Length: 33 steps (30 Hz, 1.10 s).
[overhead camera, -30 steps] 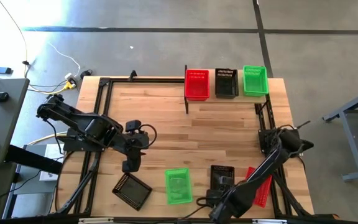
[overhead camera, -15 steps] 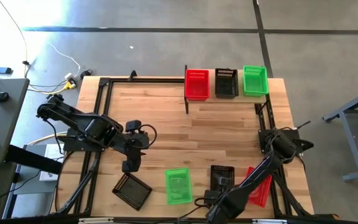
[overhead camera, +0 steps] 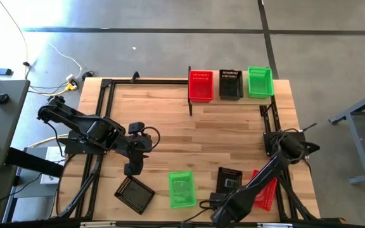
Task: Stack baskets on shelf by color
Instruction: Stack the right black basket on top of the other black basket on the shelf
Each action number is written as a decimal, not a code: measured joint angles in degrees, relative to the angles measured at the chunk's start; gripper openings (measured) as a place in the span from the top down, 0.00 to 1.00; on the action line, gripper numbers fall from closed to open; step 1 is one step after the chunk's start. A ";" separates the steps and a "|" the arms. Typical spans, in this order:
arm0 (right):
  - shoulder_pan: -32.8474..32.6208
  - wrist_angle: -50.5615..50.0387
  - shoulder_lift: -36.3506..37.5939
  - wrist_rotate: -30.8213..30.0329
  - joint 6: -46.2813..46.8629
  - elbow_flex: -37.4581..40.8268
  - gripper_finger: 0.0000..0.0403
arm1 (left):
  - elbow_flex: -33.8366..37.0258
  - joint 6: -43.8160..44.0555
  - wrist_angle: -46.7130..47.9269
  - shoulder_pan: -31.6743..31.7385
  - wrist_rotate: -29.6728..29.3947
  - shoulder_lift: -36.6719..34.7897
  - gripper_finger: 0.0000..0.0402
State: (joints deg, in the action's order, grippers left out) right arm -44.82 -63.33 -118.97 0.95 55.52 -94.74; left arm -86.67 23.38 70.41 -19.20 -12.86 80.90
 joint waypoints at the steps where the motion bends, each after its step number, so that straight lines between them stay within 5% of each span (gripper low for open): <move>1: 0.22 -0.11 0.69 -0.09 -0.33 -0.02 0.99 | 0.00 -0.02 0.00 0.00 0.00 0.00 0.66; 17: 9.64 -9.71 17.17 -13.07 -7.99 -0.04 1.00 | 0.00 -1.54 -0.02 1.87 -7.85 0.02 0.66; 33: 28.85 -17.43 33.77 -26.29 -34.37 -0.04 1.00 | -0.02 -11.61 -0.37 19.89 -7.45 0.02 0.66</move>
State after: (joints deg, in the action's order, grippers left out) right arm -15.97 -80.76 -85.20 -25.34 21.15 -94.78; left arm -86.70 11.77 70.04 0.68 -20.32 80.93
